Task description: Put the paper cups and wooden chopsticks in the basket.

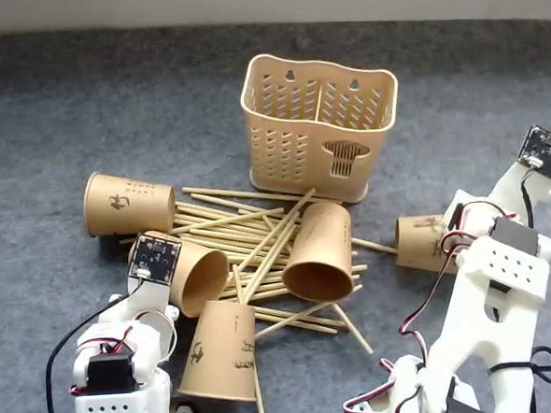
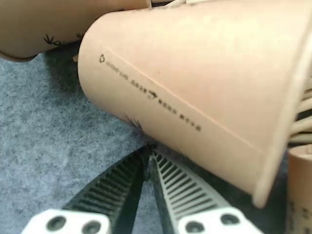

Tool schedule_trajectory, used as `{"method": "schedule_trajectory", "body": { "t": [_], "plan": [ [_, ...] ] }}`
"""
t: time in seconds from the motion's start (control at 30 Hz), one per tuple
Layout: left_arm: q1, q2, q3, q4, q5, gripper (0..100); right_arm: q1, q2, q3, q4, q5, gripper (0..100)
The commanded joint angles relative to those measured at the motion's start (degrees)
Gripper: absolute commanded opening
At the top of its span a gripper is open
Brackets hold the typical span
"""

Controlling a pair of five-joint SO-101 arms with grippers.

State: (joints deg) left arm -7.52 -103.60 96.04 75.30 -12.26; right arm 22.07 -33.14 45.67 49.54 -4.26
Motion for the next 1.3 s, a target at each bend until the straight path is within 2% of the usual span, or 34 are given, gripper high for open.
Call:
{"method": "schedule_trajectory", "body": {
  "t": [0.0,0.2,0.4,0.53,0.6,0.77,1.0,1.27],
  "plan": [
    [-0.5,-0.7,1.1,0.3,-0.1,1,-0.5,-0.4,-2.9,-2.8,-1.0,18.4],
    [-0.5,-0.7,1.1,0.3,-0.1,1,-0.6,2.1,-0.5,-3.1,-1.0,18.4],
    [-0.5,-0.7,1.1,0.3,-0.1,1,-2.1,12.8,-0.2,-2.9,-1.0,17.6],
    [-0.5,-0.7,1.1,0.3,-0.1,1,-2.0,14.8,-1.1,-2.8,-0.5,6.0],
    [-0.5,-0.7,1.1,0.3,-0.1,1,-1.9,13.5,-1.2,-2.7,-0.4,0.4],
    [-0.5,-0.7,1.1,0.3,-0.1,1,-2.1,6.0,-1.3,1.3,3.2,0.7],
    [-0.5,-0.7,1.1,0.3,-0.1,1,-2.1,-6.2,-1.3,7.2,4.1,0.7],
    [-0.5,-0.7,1.1,0.3,-0.1,1,-5.9,-19.2,-1.2,11.3,13.0,0.7]
  ]
}}
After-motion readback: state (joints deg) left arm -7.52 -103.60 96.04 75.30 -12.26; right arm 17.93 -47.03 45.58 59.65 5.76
